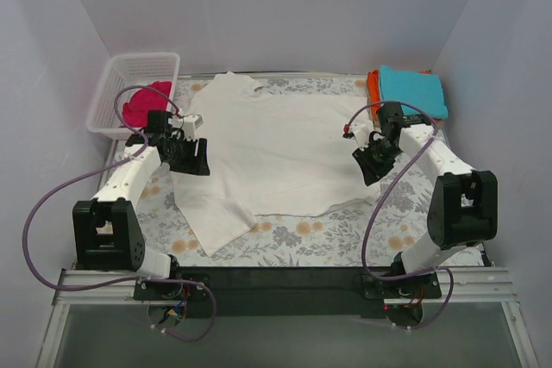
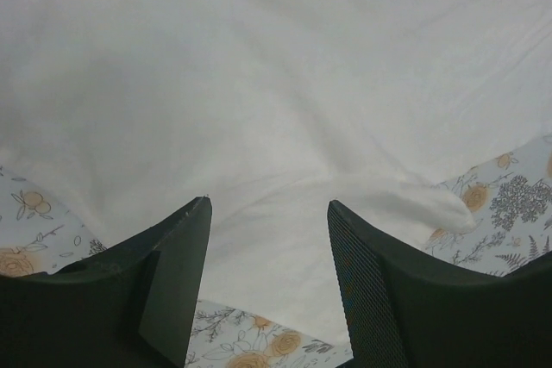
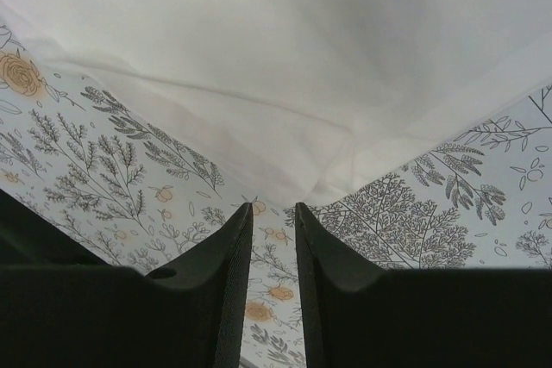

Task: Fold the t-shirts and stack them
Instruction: Flatten the tshirt out, then fold the tshirt

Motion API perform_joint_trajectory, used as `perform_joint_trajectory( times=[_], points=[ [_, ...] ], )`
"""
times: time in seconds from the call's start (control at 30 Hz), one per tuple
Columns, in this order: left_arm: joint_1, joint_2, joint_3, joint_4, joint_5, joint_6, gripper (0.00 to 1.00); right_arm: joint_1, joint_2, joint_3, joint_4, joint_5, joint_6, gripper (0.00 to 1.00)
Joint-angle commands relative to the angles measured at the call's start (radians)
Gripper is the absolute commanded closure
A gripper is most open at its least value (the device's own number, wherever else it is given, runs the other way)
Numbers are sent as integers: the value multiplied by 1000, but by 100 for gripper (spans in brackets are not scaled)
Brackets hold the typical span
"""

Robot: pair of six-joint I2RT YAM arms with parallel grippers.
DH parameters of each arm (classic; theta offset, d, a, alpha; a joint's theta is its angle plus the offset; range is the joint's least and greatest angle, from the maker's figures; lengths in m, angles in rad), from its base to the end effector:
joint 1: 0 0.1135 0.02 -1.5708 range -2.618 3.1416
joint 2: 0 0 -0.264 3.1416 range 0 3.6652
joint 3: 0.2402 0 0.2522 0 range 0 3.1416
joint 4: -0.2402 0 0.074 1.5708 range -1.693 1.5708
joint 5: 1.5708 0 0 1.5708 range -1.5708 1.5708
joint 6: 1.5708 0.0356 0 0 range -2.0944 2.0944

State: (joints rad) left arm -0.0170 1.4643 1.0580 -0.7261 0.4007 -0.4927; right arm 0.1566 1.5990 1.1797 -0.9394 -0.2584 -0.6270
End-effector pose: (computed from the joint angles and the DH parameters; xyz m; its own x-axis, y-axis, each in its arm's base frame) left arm 0.2857 -0.0187 0.2376 -0.8833 -0.4206 -0.2069 -0.2685 0.8160 -0.5120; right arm 0.2934 0.0555 0.2265 -0.6623 -0.6788 -0.3170 -0.7317 0.6771 0.0788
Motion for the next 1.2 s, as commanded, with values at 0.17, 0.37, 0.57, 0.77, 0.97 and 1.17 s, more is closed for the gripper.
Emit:
perform_joint_trajectory(
  times=[0.17,0.37,0.57,0.77,0.97,1.17],
  points=[
    [-1,-134,-98,-10,-65,43,46,-9,73,67,-4,7,107,69],
    [-1,-117,-111,-6,-77,51,46,-9,43,3,-25,-27,93,65],
    [-1,-105,-133,22,-85,39,46,-14,67,-20,-1,4,104,65],
    [-1,-96,-131,28,-89,40,46,-34,108,-17,16,33,131,48],
    [-1,-76,-136,48,-85,33,46,-52,119,-49,14,-14,131,54],
    [-1,-50,-156,67,-86,20,46,-98,154,-42,1,-71,141,62]
  ],
)
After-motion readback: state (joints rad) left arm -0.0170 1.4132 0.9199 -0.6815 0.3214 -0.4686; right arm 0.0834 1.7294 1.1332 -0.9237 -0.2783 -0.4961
